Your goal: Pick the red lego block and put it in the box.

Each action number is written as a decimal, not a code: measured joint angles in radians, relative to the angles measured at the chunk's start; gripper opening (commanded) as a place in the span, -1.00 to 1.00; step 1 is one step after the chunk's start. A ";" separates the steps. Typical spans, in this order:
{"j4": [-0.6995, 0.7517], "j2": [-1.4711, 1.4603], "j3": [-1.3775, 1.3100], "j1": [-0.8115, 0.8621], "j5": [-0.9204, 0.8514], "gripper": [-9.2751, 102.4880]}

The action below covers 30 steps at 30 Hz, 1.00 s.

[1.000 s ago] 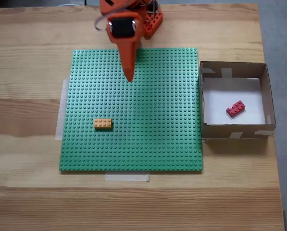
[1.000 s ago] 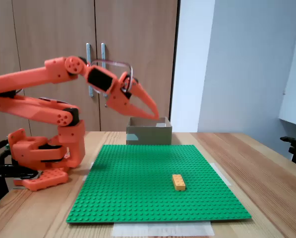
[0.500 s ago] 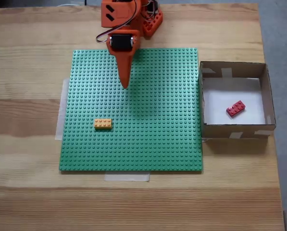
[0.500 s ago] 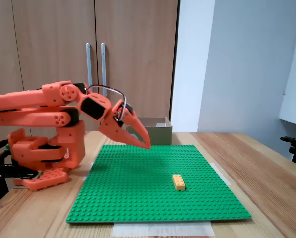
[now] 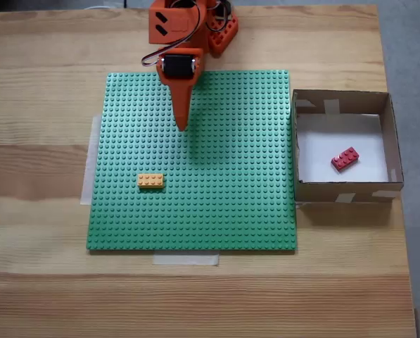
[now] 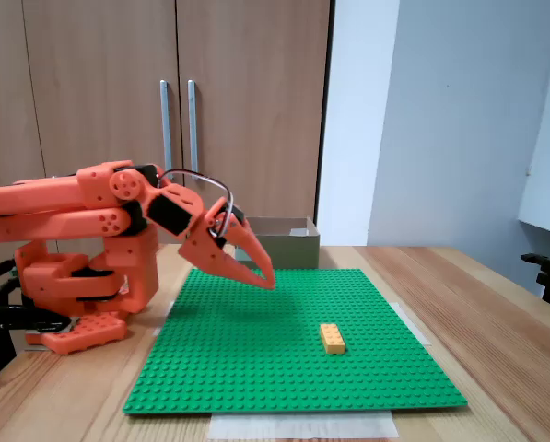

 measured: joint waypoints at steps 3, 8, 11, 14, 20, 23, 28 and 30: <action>0.000 0.000 0.006 0.000 0.002 -0.85; 0.000 0.000 0.006 0.000 0.002 -0.85; 0.003 0.000 0.006 0.000 0.002 -0.85; 0.023 0.000 0.015 0.000 0.002 -0.85; 0.028 0.000 0.015 0.000 0.000 -0.85; 0.028 0.000 0.015 0.000 0.000 -0.85; 0.028 0.000 0.015 0.000 0.000 -0.85; 0.028 0.000 0.015 0.000 0.000 -0.85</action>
